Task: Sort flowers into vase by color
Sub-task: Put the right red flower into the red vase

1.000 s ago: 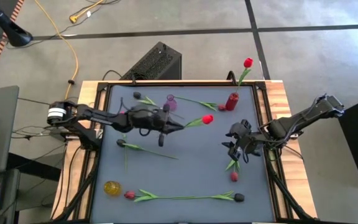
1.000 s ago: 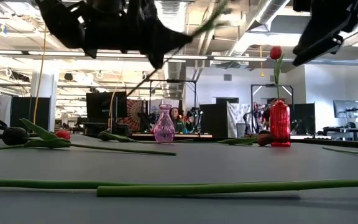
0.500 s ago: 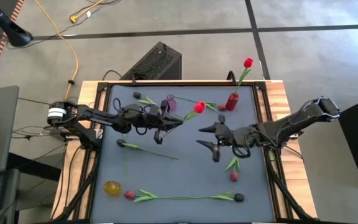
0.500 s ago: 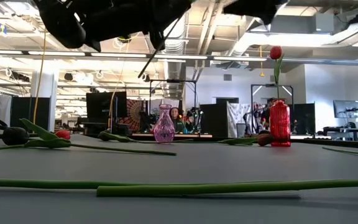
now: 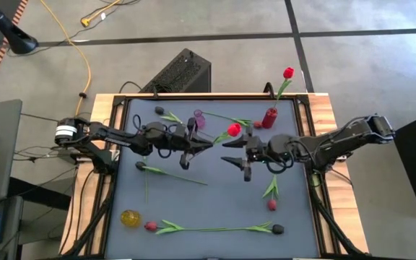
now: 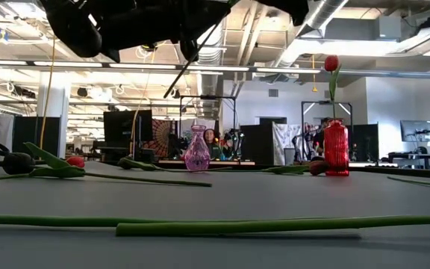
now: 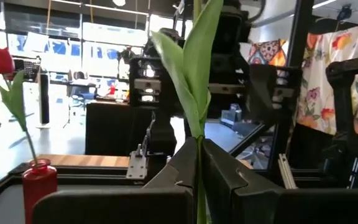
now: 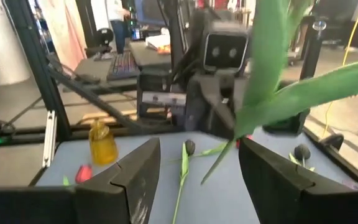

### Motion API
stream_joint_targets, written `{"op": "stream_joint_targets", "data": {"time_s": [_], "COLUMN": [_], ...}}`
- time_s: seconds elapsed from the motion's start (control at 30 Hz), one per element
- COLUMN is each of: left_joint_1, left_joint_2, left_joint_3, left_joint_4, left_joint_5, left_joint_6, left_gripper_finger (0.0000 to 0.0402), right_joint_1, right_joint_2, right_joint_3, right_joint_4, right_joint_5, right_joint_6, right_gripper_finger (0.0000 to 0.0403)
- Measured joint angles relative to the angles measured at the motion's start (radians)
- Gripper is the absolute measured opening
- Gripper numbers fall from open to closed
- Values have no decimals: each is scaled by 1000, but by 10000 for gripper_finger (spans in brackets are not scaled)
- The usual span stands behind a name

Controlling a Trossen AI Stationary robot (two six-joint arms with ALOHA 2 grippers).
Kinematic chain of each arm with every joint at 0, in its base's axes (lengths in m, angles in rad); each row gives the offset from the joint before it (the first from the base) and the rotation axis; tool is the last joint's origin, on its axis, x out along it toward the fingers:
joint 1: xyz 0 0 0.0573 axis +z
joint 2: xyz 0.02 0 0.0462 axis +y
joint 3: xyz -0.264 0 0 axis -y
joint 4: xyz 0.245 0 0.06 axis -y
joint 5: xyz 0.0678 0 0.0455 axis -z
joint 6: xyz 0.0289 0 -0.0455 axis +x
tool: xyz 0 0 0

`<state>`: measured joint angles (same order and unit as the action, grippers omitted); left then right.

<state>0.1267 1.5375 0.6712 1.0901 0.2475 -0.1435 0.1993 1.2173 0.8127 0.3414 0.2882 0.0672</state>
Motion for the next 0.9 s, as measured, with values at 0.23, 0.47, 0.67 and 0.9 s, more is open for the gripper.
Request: {"op": "stream_joint_targets", "data": {"time_s": [0.23,0.47,0.67,0.9], "left_joint_1": [0,0,0,0], "left_joint_2": [0,0,0,1], "left_joint_3": [0,0,0,0], "left_joint_4": [0,7,4,-4], "left_joint_5": [0,0,0,0], "left_joint_6": [0,1,1,11], "left_gripper_finger": [0,0,0,0], "right_joint_1": [-26,-74,-106,-118], "right_joint_2": [0,30,80,131], "right_joint_3": [0,0,3,1], "right_joint_4": [13,14,97,178], "right_joint_5": [-5,-5,-57,-61], "right_joint_6": [-26,-23,-24,-28], "right_gripper_finger": [244,244,244,244]}}
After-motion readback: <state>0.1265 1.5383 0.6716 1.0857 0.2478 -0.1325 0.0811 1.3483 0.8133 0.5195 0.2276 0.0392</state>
